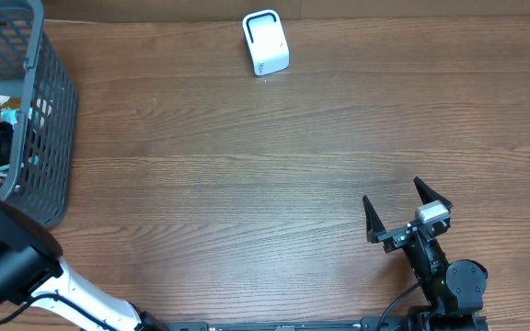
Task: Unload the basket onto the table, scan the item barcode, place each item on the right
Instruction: 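Grasp the packaged items in the basket with the left gripper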
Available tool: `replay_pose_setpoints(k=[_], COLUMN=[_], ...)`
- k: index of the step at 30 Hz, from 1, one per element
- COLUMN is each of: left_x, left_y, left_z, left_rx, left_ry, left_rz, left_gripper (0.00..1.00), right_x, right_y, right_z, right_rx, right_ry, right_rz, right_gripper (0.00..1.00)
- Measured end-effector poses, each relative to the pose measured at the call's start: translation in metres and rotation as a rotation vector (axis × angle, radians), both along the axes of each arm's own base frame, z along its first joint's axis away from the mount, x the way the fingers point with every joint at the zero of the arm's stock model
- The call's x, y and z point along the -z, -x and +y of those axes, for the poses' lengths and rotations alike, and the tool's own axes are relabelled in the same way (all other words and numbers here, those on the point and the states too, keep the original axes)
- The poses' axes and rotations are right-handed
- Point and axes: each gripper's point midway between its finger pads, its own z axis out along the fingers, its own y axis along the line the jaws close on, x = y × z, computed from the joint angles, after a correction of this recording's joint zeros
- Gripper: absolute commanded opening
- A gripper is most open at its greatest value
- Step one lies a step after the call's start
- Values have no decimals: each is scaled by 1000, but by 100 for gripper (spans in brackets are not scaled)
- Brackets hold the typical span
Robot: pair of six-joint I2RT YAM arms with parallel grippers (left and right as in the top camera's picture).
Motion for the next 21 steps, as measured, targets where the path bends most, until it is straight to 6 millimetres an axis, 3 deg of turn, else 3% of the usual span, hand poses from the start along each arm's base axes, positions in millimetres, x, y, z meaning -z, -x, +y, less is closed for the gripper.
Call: replay_pose_setpoints(k=[6, 11, 15, 21], left_x=[26, 40, 39, 36], left_y=[-3, -6, -11, -12], left_z=[1, 4, 4, 3], left_rx=[1, 7, 14, 12], left_ry=[35, 44, 37, 39], left_rz=[33, 42, 25, 27], left_gripper=[100, 75, 62, 56], right_x=[0, 0, 0, 0], right_y=[0, 0, 0, 0], right_z=[0, 0, 0, 0], right_rx=[0, 0, 0, 0], right_ry=[0, 0, 0, 0], right_rz=[0, 1, 0, 1], right_gripper=[100, 100, 100, 100])
